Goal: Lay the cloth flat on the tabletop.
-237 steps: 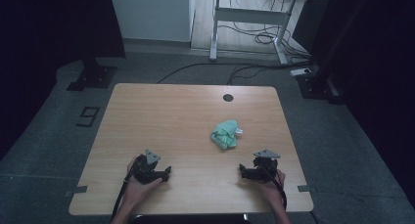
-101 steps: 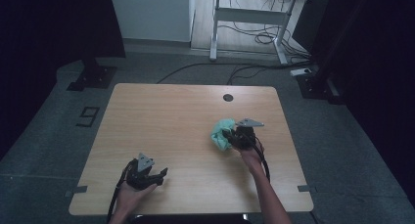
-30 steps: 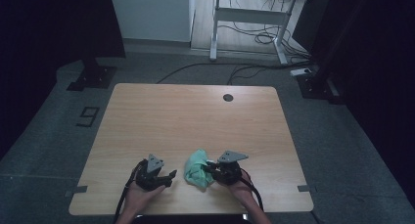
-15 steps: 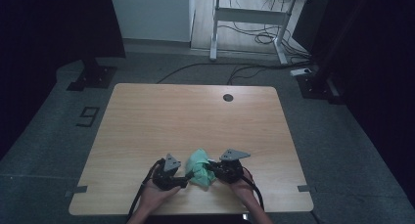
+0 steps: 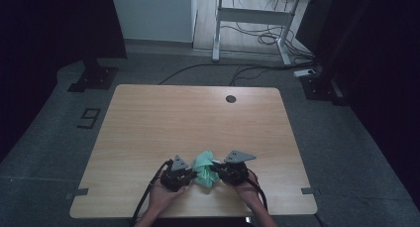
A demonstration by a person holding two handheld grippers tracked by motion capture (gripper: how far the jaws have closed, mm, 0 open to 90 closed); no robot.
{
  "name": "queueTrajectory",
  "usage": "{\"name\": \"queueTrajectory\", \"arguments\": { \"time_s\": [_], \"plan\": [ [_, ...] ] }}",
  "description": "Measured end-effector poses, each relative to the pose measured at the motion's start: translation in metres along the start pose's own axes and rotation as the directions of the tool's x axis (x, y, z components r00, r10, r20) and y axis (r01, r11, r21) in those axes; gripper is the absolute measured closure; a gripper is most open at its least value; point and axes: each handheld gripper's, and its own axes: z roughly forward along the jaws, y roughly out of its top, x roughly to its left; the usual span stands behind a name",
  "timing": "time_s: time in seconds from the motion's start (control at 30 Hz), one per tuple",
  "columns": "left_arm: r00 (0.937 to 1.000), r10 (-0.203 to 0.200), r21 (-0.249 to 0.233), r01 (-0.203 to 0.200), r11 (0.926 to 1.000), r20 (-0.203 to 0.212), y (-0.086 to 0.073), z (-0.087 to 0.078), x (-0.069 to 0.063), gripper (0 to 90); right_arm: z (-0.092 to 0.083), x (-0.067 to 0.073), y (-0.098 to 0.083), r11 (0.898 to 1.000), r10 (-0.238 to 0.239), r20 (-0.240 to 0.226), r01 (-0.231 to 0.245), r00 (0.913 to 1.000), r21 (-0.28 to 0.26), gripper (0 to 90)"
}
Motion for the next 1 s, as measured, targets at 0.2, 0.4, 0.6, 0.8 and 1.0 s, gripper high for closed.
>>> {"name": "queueTrajectory", "arguments": {
  "time_s": [0.2, 0.4, 0.6, 0.8, 1.0],
  "plan": [
    [0.9999, 0.014, -0.024, -0.014, 0.9996, -0.002, 0.013, -0.016, 0.003, 82.8, -0.008, 0.0, 0.009, 1.0, -0.006, 0.007, 0.006, 1.0, -0.028, 85.1],
    [0.9994, 0.03, -0.066, -0.031, 0.9973, -0.017, 0.037, -0.039, 0.01, 82.9, -0.018, 0.0, 0.028, 0.998, -0.021, 0.025, 0.023, 0.9995, -0.059, 85.1],
    [0.9987, 0.037, -0.091, -0.04, 0.995, -0.034, 0.049, -0.057, 0.016, 83.1, -0.028, 0.001, 0.05, 0.995, -0.047, 0.066, 0.053, 0.9967, -0.086, 86.1],
    [0.9986, 0.04, -0.101, -0.043, 0.9939, -0.036, 0.049, -0.062, 0.016, 83.5, -0.025, 0.001, 0.054, 0.996, -0.044, 0.059, 0.048, 0.9973, -0.077, 87.9],
    [0.9963, 0.061, -0.093, -0.067, 0.9934, -0.061, 0.065, -0.067, 0.023, 83.7, -0.021, -0.004, 0.061, 0.996, -0.043, 0.069, 0.048, 0.9967, -0.071, 88.2]
  ]
}}
